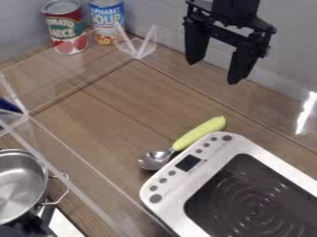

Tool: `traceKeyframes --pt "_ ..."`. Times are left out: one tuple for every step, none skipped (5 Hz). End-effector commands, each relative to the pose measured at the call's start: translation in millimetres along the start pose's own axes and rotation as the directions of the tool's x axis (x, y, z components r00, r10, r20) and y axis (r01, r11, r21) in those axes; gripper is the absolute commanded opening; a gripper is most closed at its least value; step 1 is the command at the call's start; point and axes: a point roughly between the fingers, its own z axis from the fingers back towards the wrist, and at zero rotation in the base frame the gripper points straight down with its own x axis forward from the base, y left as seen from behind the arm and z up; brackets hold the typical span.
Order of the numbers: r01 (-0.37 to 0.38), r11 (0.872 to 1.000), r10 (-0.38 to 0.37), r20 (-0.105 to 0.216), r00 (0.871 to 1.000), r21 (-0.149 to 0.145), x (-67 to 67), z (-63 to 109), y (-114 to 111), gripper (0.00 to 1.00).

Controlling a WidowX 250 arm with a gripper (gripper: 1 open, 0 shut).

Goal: Remove green spoon from the white and black stove top and place it on the table

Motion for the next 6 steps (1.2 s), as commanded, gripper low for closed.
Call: traceKeyframes --pt "-0.006 1.000 0.006 0.011 1.000 0.000 7.8 0.9 1.9 1.00" --pt "-0.023 1.000 0.023 0.036 0.999 -0.001 19.6 9.4 6.5 1.00" --pt "-0.044 0.999 0.044 0.063 0.997 -0.003 29.1 25.7 13.5 1.00" --pt "-0.055 0.998 0.055 0.072 0.996 -0.003 25.2 41.7 23.3 1.00" --pt "-0.044 0.999 0.045 0.072 0.996 -0.005 13.5 50.3 17.0 1.00" --pt "-0.048 0.999 0.049 0.072 0.996 -0.019 14.8 50.5 8.9 1.00"
